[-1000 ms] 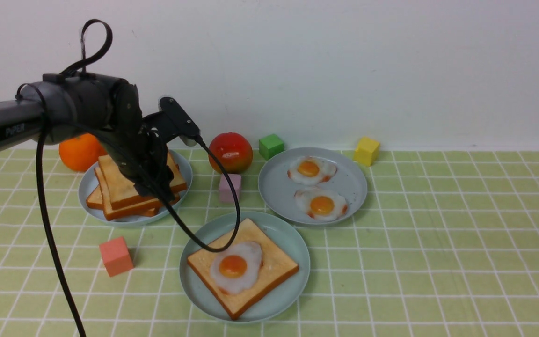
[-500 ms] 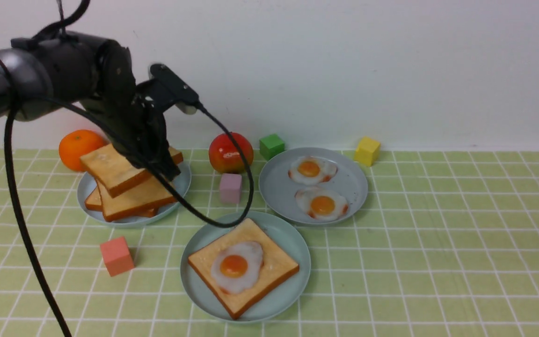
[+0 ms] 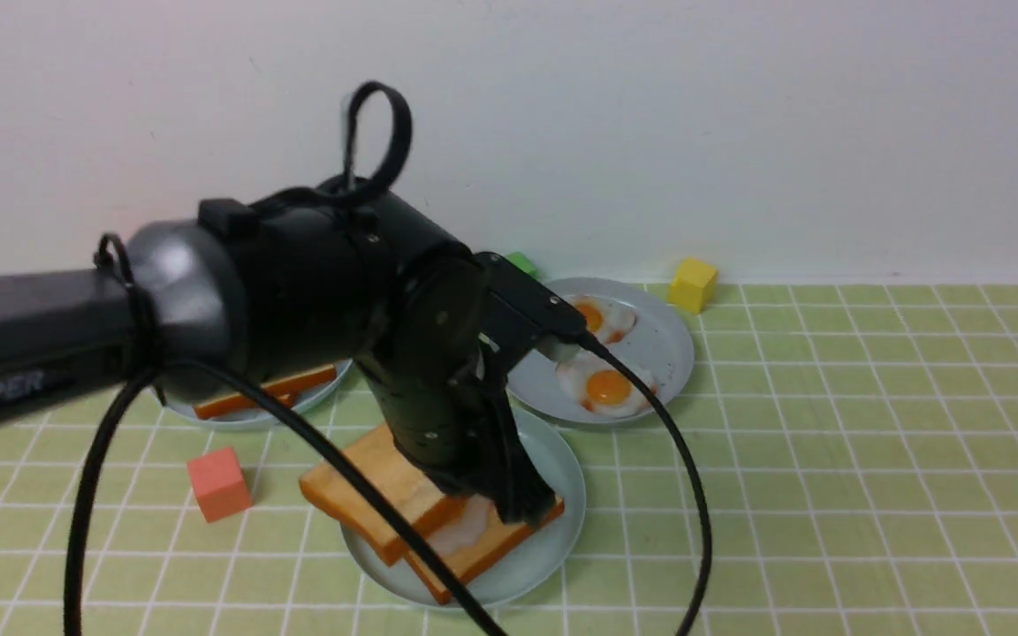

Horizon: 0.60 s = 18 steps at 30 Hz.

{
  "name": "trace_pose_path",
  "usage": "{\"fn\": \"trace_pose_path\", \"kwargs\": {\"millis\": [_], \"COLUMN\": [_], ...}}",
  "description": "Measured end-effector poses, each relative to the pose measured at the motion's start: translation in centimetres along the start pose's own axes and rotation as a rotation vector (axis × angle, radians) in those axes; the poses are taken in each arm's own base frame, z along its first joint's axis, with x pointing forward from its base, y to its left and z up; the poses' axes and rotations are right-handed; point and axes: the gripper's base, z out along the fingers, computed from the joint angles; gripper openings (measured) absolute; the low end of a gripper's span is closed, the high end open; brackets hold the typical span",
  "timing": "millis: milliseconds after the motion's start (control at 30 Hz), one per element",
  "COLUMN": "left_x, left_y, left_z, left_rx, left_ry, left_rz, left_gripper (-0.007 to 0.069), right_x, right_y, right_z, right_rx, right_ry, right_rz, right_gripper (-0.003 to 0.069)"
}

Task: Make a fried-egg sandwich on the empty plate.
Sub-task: Use the left arm to place a slice of bread on the fried egg in the middle

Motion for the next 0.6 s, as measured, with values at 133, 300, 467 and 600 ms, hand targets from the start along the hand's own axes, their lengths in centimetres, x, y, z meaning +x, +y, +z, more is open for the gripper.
{"fn": "trace_pose_path", "kwargs": {"millis": [133, 300, 467, 600], "left_x": [-0.5, -0.4, -0.2, -0.3], "left_y": [-1.2, -1.5, -1.4, -1.4], "left_z": [0.5, 2.5, 3.8, 4.0], "left_rx": [0.014, 0.004, -0.024, -0.024], "left_ry": [-0.037, -0.011, 0.012, 0.009], "left_rz": [0.018, 0.044, 0.085, 0.087], "left_gripper": [0.0025, 0.0025, 0.0025, 0.0024], "right_x": [0.0, 0.0, 0.2, 0.2], "right_y": [0.2, 0.2, 0.3, 0.3], "right_z": [0.0, 0.0, 0.0, 0.0], "right_rx": [-0.017, -0.023, -0.032, -0.036], "right_ry": [-0.002, 0.005, 0.02, 0.025], "right_rz": [0.007, 0.009, 0.012, 0.013], "right_gripper": [0.003, 0.0031, 0.0032, 0.0035]}}
